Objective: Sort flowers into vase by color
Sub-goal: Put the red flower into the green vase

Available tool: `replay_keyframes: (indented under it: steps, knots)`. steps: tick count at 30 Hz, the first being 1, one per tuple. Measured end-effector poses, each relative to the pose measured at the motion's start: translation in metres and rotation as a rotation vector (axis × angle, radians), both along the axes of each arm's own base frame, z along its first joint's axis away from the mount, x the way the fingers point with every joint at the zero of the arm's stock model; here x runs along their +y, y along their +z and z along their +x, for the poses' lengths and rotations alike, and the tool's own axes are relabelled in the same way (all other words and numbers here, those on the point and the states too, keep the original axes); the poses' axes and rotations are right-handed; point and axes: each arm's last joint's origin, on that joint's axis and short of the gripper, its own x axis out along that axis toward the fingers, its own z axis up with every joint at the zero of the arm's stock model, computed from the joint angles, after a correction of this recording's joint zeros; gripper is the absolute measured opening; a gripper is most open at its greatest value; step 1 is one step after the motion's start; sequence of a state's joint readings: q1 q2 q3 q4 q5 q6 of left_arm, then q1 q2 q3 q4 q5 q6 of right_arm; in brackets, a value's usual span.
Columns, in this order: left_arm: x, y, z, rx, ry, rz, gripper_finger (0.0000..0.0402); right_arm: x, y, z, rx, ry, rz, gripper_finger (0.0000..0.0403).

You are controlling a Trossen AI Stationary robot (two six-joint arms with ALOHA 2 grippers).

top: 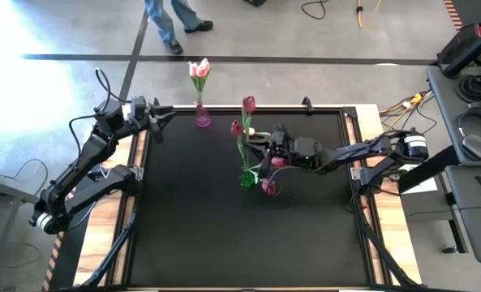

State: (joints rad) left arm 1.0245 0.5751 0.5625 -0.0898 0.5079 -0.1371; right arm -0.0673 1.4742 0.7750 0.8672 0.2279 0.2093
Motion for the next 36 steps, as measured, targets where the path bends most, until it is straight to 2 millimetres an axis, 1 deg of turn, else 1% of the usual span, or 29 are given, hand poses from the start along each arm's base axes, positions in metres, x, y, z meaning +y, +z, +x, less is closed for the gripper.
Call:
replay_keyframes:
  steps: [6, 10, 18, 25, 27, 29, 31, 36]
  knots:
    - [0.0, 0.0, 0.0, 0.0, 0.0, 0.0, 0.0134, 0.002, 0.011, -0.009, 0.07, 0.005, 0.015, 0.0023]
    - [0.0, 0.0, 0.0, 0.0, 0.0, 0.001, 0.0134, 0.004, 0.025, -0.012, 0.127, 0.008, 0.029, 0.0022]
    - [0.0, 0.0, 0.0, 0.005, -0.001, 0.011, 0.0134, 0.009, 0.047, -0.002, 0.313, 0.022, 0.016, 0.0022]
    - [0.0, 0.0, 0.0, 0.015, -0.002, 0.028, 0.0134, 0.009, 0.047, 0.014, 0.412, 0.02, 0.032, 0.0024]
    - [0.0, 0.0, 0.0, 0.015, -0.003, 0.027, 0.0134, 0.01, 0.045, 0.018, 0.461, 0.019, 0.045, 0.0032]
    - [0.0, 0.0, 0.0, 0.015, -0.003, 0.028, 0.0134, 0.01, 0.049, 0.022, 0.501, 0.009, 0.052, 0.0046]
    - [0.0, 0.0, 0.0, 0.018, -0.004, 0.033, 0.0134, 0.01, 0.052, 0.024, 0.555, -0.008, 0.065, 0.0065]
    - [0.0, 0.0, 0.0, 0.024, -0.006, 0.043, 0.0134, 0.01, 0.066, 0.029, 0.638, -0.022, 0.114, 0.0116]
